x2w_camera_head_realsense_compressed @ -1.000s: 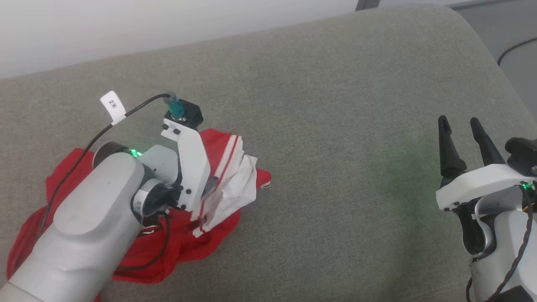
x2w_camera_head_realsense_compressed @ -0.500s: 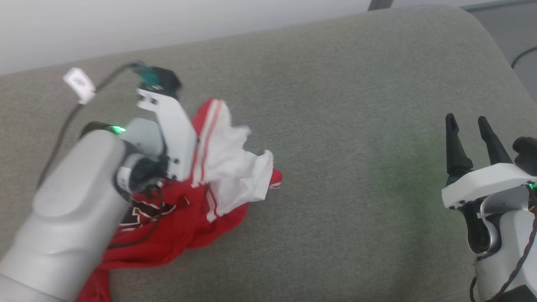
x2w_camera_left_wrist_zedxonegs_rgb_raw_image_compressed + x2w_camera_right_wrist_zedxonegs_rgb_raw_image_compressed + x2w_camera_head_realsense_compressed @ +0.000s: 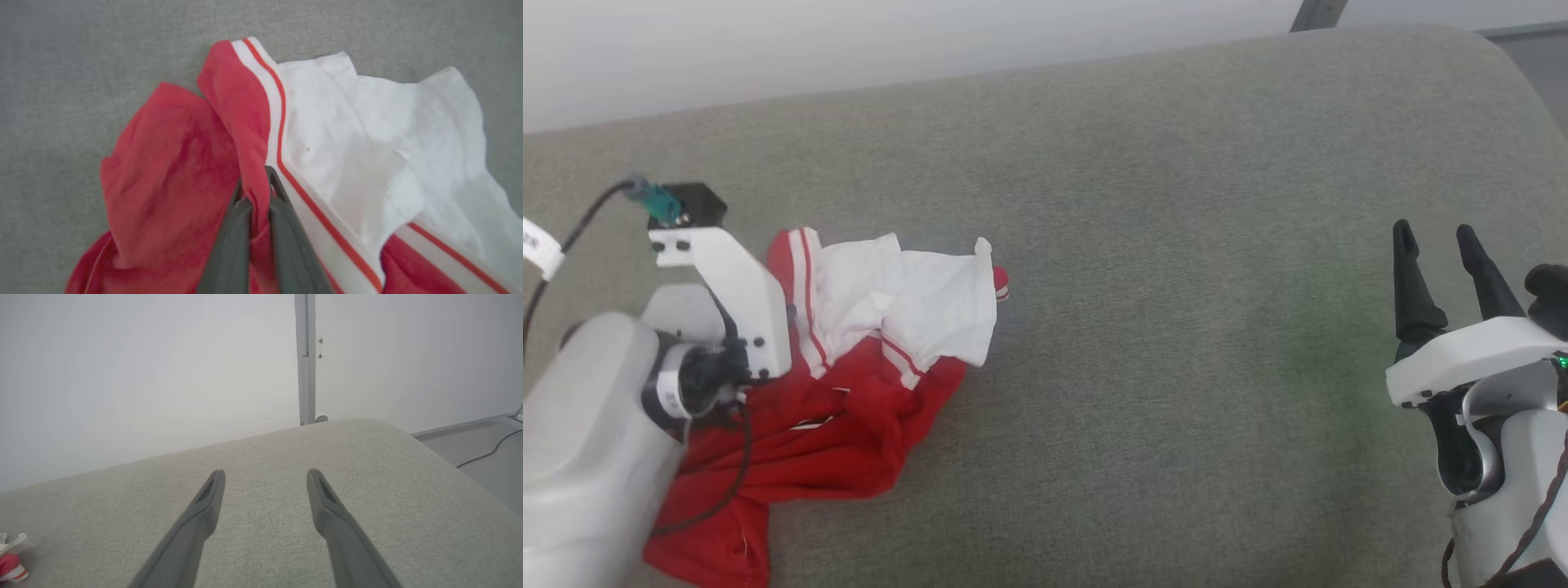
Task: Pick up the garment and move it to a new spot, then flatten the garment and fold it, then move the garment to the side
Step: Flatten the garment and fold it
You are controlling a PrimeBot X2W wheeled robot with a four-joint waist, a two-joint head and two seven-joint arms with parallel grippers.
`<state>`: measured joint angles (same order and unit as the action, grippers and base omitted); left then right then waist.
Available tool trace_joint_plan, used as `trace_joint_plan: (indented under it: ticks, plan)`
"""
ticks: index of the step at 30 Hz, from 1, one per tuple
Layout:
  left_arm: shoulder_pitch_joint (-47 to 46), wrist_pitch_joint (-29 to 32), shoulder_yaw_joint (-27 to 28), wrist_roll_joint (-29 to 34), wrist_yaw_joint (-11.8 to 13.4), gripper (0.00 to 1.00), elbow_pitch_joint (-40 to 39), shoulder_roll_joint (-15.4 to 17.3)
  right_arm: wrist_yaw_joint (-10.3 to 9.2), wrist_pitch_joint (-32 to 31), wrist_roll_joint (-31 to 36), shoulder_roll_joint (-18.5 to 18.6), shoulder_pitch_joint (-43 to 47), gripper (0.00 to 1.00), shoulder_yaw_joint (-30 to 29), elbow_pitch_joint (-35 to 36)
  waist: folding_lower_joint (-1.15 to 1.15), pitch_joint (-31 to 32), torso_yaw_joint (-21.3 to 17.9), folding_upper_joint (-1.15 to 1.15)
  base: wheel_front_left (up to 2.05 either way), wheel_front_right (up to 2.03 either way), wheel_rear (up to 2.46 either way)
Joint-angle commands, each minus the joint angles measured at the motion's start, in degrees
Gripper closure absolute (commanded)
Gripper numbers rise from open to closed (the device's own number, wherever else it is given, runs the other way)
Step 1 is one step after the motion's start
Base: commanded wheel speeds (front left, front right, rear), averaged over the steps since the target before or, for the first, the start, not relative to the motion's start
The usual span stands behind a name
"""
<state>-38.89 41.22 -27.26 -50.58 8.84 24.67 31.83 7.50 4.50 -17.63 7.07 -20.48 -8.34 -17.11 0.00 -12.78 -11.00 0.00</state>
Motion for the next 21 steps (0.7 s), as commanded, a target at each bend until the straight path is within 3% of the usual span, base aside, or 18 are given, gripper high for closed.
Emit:
trace_joint_plan:
  ticks: [1,2,3,4,13,21]
  plan:
    - [0.6,-0.6,0.2,-0.7,0.3,0.85,0.5,-0.5,-0.02,-0.2,0.0,0.0,-0.2,0.0,0.1,0.2,0.0,0.0,0.3,0.0,0.0,0.0,0.0]
    - [0.9,-1.1,0.3,-0.7,0.2,0.6,0.9,-0.7,-0.02,-0.4,0.0,0.0,-0.3,0.0,0.3,0.3,0.0,0.0,0.5,0.0,0.0,0.0,0.0]
    - [1.0,-1.7,0.4,-0.8,0.0,0.12,1.2,-0.9,-0.02,-0.5,-0.1,0.1,-0.4,0.0,0.6,0.5,0.0,0.0,0.7,0.0,0.0,0.0,0.0]
    - [0.8,-2.4,0.5,-0.7,-0.1,0.0,1.5,-1.0,-0.02,-0.5,-0.3,0.2,-0.5,0.0,0.8,0.6,0.0,0.0,0.9,0.0,0.0,0.0,0.0]
    - [-0.9,-7.8,0.5,1.3,-2.5,0.0,0.8,-0.9,-0.02,-2.6,-1.2,1.1,1.5,0.0,3.4,1.2,0.0,3.3,4.5,0.0,0.0,0.0,0.0]
    - [2.0,-21.0,0.7,5.9,-4.6,0.0,-3.2,-0.2,-0.02,-6.8,-3.9,2.3,3.6,0.0,8.1,1.9,0.0,6.6,9.7,0.0,0.0,0.0,0.0]
